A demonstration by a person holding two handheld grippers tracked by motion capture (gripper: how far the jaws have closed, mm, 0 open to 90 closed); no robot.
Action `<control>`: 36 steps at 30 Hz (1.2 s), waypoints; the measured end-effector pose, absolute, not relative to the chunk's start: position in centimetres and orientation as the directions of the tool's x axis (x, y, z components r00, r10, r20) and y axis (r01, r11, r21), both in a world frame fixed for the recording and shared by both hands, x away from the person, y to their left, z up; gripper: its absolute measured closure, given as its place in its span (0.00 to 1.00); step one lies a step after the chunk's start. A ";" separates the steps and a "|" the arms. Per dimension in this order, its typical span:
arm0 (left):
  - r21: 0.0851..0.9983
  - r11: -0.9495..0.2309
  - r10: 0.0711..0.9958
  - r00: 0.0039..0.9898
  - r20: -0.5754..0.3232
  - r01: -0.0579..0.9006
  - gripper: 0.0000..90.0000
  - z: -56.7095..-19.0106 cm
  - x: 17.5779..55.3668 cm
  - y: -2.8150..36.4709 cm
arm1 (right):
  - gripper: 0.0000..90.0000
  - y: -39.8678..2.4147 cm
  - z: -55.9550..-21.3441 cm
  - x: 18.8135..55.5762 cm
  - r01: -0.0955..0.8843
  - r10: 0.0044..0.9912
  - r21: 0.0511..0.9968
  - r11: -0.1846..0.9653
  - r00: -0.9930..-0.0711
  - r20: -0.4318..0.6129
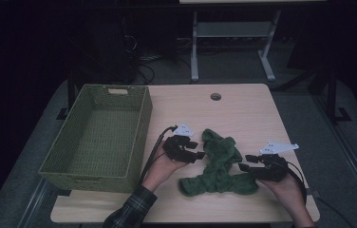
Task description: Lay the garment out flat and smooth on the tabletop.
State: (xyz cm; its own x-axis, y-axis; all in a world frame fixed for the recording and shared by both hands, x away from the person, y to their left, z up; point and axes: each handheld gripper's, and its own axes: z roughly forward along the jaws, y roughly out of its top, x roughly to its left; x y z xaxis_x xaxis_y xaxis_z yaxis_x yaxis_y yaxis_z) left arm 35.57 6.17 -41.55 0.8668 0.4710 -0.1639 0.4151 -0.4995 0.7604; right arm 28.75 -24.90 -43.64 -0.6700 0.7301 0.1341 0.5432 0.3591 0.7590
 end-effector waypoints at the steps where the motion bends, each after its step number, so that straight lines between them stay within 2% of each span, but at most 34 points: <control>1: 0.761 -0.501 0.469 0.868 -0.160 0.411 0.51 -41.5 35.9 5.9 | 0.56 -24.9 -43.7 28.9 0.536 0.727 0.764 0.360 -0.674 0.131; 7: 0.749 -0.523 0.452 0.878 -0.161 0.406 0.50 -42.1 37.7 4.6 | 0.52 -24.3 -44.1 29.6 0.548 0.728 0.759 0.353 -0.670 0.145; 11: 0.745 -0.508 0.431 0.876 -0.215 0.433 0.52 -43.2 38.6 4.1 | 0.56 -24.3 -44.2 30.0 0.560 0.732 0.752 0.349 -0.664 0.155; 14: 0.732 -0.526 0.416 0.882 -0.223 0.433 0.64 -43.8 38.7 3.8 | 0.67 -24.4 -44.3 30.3 0.553 0.724 0.757 0.348 -0.671 0.157; 17: 0.728 -0.540 0.404 0.889 -0.215 0.422 0.89 -44.0 38.7 3.7 | 0.80 -24.2 -44.4 30.5 0.547 0.717 0.757 0.356 -0.680 0.154; 19: 0.733 -0.531 0.405 0.887 -0.220 0.424 0.91 -43.8 38.6 3.8 | 0.88 -24.0 -44.3 30.5 0.530 0.715 0.762 0.372 -0.687 0.128; 24: 0.742 -0.524 0.409 0.888 -0.211 0.418 0.94 -43.1 38.2 4.5 | 0.92 -23.8 -43.7 30.6 0.512 0.716 0.766 0.389 -0.692 0.098; 36: 0.769 -0.440 0.513 0.833 -0.208 0.464 0.95 -39.4 35.2 9.8 | 0.92 -24.6 -40.0 30.5 0.457 0.717 0.803 0.382 -0.695 0.054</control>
State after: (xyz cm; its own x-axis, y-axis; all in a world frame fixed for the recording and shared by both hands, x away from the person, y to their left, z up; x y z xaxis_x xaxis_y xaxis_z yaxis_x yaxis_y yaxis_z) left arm 35.22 9.76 -39.43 0.8326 0.5135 -0.2078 0.4635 -0.4404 0.7689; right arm 30.54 -24.60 -39.99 -0.6947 0.7172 0.0543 0.4571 0.3819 0.8033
